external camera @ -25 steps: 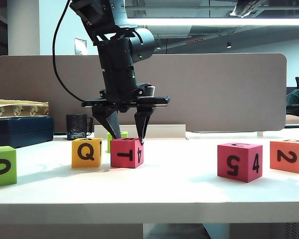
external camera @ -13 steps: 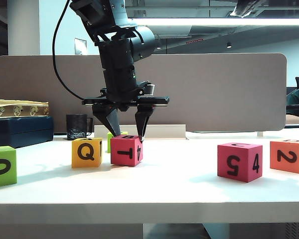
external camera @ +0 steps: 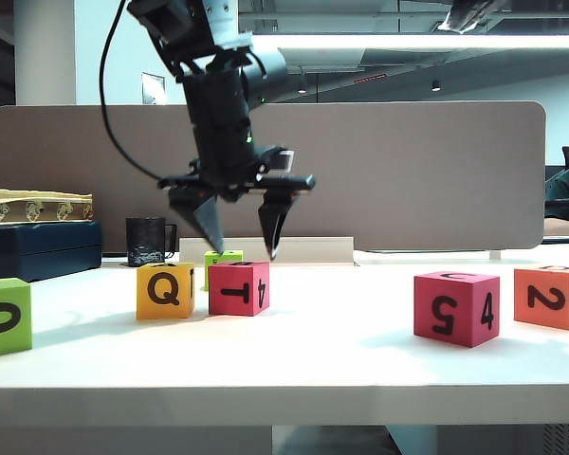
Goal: Select the appropriate blocks from the scattered letter blocks on the table and arrange them in a row to spell out "ABCD".
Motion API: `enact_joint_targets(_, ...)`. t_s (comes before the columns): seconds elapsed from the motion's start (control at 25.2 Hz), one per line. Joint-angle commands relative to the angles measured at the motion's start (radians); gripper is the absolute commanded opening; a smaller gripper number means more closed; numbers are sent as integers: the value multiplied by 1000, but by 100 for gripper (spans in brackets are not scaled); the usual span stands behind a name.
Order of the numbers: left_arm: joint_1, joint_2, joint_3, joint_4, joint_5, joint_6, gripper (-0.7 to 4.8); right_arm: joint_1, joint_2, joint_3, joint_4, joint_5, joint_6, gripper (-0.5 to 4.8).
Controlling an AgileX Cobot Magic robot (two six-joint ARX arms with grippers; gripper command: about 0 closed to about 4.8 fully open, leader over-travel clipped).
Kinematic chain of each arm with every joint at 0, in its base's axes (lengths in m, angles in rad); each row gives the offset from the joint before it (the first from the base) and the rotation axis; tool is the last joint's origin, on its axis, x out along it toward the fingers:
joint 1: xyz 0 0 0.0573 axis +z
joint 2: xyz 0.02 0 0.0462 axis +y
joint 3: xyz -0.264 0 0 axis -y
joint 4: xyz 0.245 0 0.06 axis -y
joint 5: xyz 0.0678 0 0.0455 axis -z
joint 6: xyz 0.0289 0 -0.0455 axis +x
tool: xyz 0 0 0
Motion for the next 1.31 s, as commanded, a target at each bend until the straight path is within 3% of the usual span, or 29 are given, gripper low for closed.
enact_joint_targets(0.04,-4,-5,56,18,8,80,350,1,-3,4,12,1,-4,-2)
enact_joint_targets(0.2,-20,-5,72,-2,46,95,329,1,-3,4,15,2,-4,-1)
enact_joint_targets(0.28,-39,-3,72,-10,98,151,252,1,-3,4,17,2,-4,-1)
enact_joint_targets(0.44,-71,-3,72,-16,95,231,136,1,-3,4,20,2,-4,-1)
enact_joint_targets(0.55,-84,-3,71,-29,94,260,50,1,-3,4,20,2,-4,-1)
enact_joint_targets(0.63,-84,-2,71,-29,89,259,36,1,-3,4,19,2,-4,-1)
enact_joint_targets(0.67,-84,-2,71,-30,80,259,-3,1,-3,4,18,2,-4,-1)
enact_joint_targets(1.15,-83,48,71,-100,67,303,-6,1,-3,4,17,2,-4,-2)
enact_joint_targets(1.31,-83,48,71,-81,18,304,-6,1,-3,4,17,2,-4,-1)
